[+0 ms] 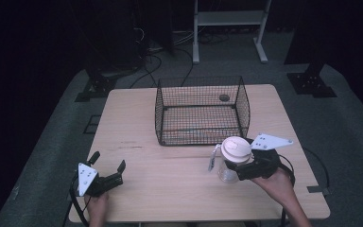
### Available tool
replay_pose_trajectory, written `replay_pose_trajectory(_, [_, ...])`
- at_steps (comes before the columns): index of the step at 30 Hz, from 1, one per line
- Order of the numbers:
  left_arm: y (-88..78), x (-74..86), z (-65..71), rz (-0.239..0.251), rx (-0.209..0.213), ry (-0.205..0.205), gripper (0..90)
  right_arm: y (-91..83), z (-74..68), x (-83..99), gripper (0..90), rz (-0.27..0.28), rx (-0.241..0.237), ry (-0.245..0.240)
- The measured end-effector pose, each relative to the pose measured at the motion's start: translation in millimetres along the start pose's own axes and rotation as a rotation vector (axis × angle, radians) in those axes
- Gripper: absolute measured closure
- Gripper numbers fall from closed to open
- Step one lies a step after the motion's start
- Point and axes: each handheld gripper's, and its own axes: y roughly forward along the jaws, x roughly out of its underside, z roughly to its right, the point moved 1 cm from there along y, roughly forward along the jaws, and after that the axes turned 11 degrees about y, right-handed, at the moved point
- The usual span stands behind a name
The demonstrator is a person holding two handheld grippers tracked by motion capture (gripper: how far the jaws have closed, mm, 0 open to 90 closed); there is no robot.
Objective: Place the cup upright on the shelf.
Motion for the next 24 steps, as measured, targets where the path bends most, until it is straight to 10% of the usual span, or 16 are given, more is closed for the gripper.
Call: replay_pose_trajectory(24, [-0.1, 0.0, 0.2, 0.001, 0.002, 0.002, 0.9, -8.7, -7.8, -17.7, 4.4, -0.022, -0.047, -0.006])
